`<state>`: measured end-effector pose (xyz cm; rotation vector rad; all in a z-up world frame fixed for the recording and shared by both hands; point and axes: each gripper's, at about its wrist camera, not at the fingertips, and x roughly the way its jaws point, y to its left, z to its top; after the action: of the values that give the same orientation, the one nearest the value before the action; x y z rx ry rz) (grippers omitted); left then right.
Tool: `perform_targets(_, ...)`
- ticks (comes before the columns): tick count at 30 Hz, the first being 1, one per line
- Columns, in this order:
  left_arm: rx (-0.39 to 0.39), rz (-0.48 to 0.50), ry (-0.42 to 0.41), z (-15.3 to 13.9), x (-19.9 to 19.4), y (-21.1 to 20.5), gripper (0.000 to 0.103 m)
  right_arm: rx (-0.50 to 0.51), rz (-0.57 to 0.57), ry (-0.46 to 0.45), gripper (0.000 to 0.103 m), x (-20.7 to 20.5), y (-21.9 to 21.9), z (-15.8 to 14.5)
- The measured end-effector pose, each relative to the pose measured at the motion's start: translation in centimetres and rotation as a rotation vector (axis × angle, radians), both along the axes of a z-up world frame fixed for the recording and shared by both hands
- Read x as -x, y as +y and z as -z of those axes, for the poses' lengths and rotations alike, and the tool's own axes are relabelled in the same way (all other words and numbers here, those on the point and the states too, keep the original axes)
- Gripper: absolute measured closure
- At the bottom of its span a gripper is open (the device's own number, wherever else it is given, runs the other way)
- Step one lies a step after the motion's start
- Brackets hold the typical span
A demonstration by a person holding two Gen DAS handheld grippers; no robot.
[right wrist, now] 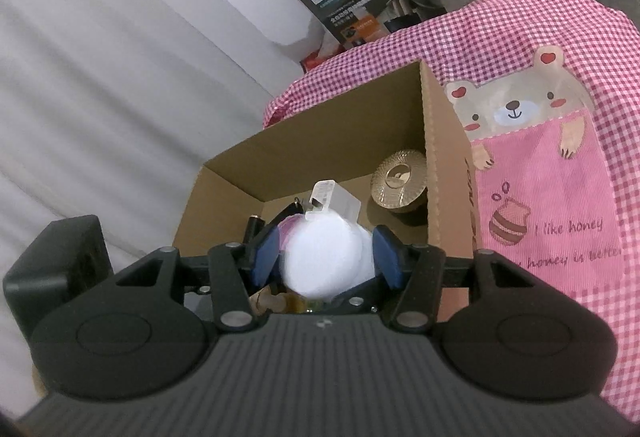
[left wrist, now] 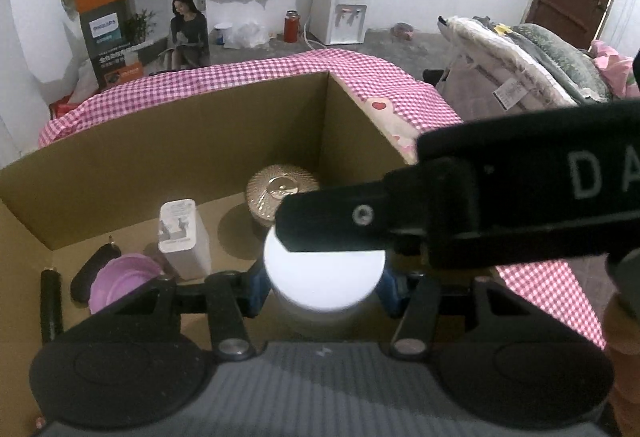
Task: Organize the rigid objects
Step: 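Carry the white supplement bottle into the box and lower it inside, then open the right gripper and withdraw it from the box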
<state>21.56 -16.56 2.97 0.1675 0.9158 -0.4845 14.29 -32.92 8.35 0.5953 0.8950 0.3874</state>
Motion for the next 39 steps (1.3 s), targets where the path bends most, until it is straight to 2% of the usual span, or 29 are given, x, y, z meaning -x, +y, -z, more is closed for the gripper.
perform_targets(5, -0.006, 0.004, -0.004, 0.1, 0.0, -0.2, 0.047, 0.015, 0.003, -0.010, 0.051, 0.1, 0.0, -0.2)
perform_targets(12, -0.009, 0.016, -0.035, -0.5, 1.0, -0.2, 0.028, 0.039, 0.013, -0.034, 0.046, 0.8, 0.1, -0.8)
perform_targets(16, 0.001, 0.020, -0.057, -1.3, 1.7, -0.1, 0.023, 0.045, 0.023, -0.066, 0.042, 1.6, 0.1, -1.6)
perform_targets(21, 0.003, 0.039, -0.132, -3.3, 3.9, 0.4, 0.015, 0.036, 0.052, -0.143, 0.036, 3.7, -0.4, -3.8)
perform_targets(25, 0.036, 0.046, -0.205, -5.7, 6.6, 1.5, 0.009, 0.063, 0.102, -0.238, 0.021, 6.7, -0.2, -6.1)
perform_targets(29, 0.071, 0.032, -0.276, -8.0, 9.4, 2.7, 0.000, 0.105, 0.150, -0.349, 0.010, 10.1, 0.1, -8.4)
perform_targets(31, 0.078, 0.018, -0.311, -8.9, 10.6, 3.3, 0.000, 0.109, 0.178, -0.393, 0.003, 11.7, 0.2, -9.3)
perform_targets(35, 0.098, -0.044, -0.338, -10.0, 12.2, 4.9, 0.000, 0.135, 0.224, -0.465, 0.001, 14.5, 0.8, -10.7)
perform_targets(39, 0.100, -0.118, -0.344, -10.2, 13.1, 6.4, 0.000, 0.188, 0.250, -0.488, 0.001, 16.1, 2.1, -11.3)
